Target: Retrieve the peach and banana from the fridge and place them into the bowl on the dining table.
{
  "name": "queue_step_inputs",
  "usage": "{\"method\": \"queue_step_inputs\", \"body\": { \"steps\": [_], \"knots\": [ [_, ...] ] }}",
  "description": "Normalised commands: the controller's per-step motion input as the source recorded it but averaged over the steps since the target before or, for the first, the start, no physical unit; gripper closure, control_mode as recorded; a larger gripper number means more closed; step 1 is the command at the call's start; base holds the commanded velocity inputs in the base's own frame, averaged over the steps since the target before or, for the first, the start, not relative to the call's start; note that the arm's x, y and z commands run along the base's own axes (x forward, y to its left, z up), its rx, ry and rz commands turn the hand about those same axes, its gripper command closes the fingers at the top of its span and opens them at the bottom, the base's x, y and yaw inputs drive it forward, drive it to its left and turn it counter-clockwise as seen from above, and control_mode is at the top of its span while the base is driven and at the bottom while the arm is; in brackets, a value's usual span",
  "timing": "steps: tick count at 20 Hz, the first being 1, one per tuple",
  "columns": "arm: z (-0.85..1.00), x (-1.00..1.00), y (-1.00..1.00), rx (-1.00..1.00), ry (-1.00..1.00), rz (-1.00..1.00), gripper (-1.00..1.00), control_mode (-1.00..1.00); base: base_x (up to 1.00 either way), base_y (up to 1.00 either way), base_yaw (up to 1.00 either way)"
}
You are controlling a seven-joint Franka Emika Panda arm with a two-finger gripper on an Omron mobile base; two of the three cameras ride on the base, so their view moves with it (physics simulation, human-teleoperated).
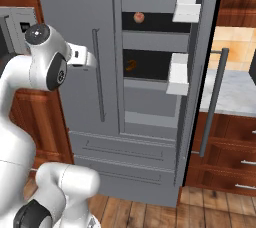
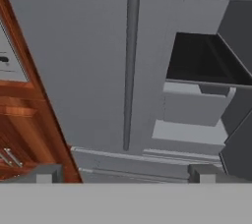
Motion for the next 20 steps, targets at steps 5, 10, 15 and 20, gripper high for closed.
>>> {"method": "queue_step_inputs", "body": {
  "steps": [5,10,15,20],
  "knots": [
    [-0.1,0.25,0.07,0.0,0.0,0.01,-1.0,-1.0,0.0,0.0,0.0],
    [-0.32,0.22,0.0,0.0,-0.36,0.05,-1.0,-1.0,0.0,0.0,0.0],
    [-0.04,0.38,-0.01,0.0,-0.2,0.01,-1.0,-1.0,0.0,0.0,0.0],
    [0.02,0.59,-0.02,0.0,0.09,0.0,-1.0,-1.0,0.0,0.0,0.0]
  ]
}}
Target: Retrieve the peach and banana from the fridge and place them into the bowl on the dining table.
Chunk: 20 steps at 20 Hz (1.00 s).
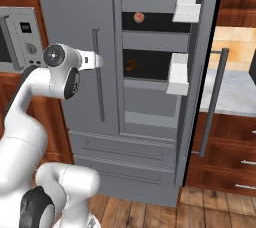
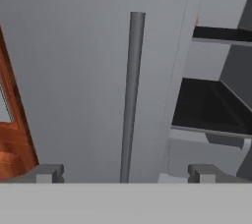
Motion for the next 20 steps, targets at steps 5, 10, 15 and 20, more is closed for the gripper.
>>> {"method": "queue_step_inputs", "body": {
  "steps": [5,10,15,20],
  "knots": [
    [0.02,0.78,-0.01,0.0,0.14,0.0,-1.0,-1.0,0.0,0.0,0.0],
    [-0.11,0.63,0.0,0.0,0.02,0.0,-1.0,-1.0,0.0,0.0,0.0],
    [-0.41,0.4,0.0,0.0,-0.09,0.0,-1.0,-1.0,0.0,0.0,0.0],
    [-0.35,0.42,0.0,0.0,-0.09,0.0,-1.0,-1.0,0.0,0.0,0.0]
  ]
}}
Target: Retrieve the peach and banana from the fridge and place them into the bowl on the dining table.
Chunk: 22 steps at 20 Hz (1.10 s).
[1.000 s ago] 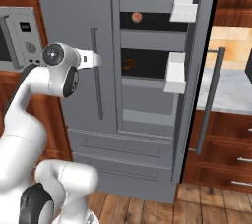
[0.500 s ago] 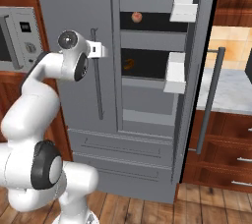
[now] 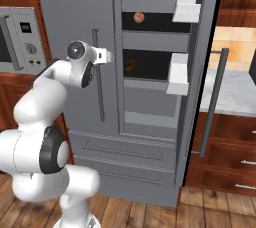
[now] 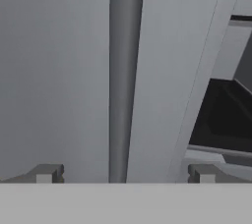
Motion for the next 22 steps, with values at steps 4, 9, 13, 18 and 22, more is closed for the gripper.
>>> {"method": "queue_step_inputs", "body": {
  "steps": [4,9,13,18,22],
  "knots": [
    [-0.3,0.45,0.0,0.0,-0.09,0.0,-1.0,-1.0,0.0,0.0,0.0],
    [-0.03,0.66,-0.04,0.0,0.01,0.0,-1.0,-1.0,0.0,0.0,0.0],
    [0.0,0.9,-0.01,0.0,0.07,0.0,-1.0,-1.0,0.0,0.0,0.0],
    [-0.02,0.95,0.0,0.0,0.06,0.0,-1.0,-1.0,0.0,0.0,0.0],
    [-0.11,0.72,0.0,0.0,0.01,0.0,1.0,-1.0,0.0,0.0,0.0]
  ]
}}
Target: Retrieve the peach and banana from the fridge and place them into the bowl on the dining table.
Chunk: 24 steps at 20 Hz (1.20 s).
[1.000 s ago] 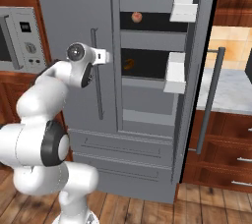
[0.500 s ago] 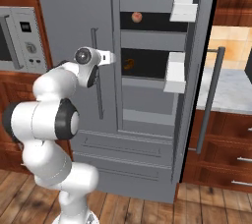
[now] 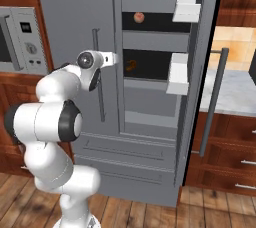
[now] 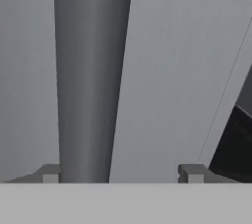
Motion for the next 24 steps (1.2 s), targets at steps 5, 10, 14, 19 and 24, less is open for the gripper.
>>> {"method": "queue_step_inputs", "body": {
  "steps": [5,10,14,19,24],
  "knots": [
    [0.08,-0.05,0.2,0.0,0.23,0.0,1.0,-1.0,0.0,0.0,0.0],
    [0.31,-0.65,0.52,0.02,0.2,0.0,1.0,-1.0,0.0,0.0,0.0],
    [0.32,-0.97,0.82,0.01,0.06,-0.01,1.0,-1.0,0.0,0.0,0.0],
    [0.29,-0.89,0.56,0.0,0.02,-0.05,1.0,-1.0,0.0,0.0,0.0],
    [0.39,-0.67,0.49,0.0,0.1,0.0,1.0,-1.0,0.0,0.0,0.0]
  ]
}}
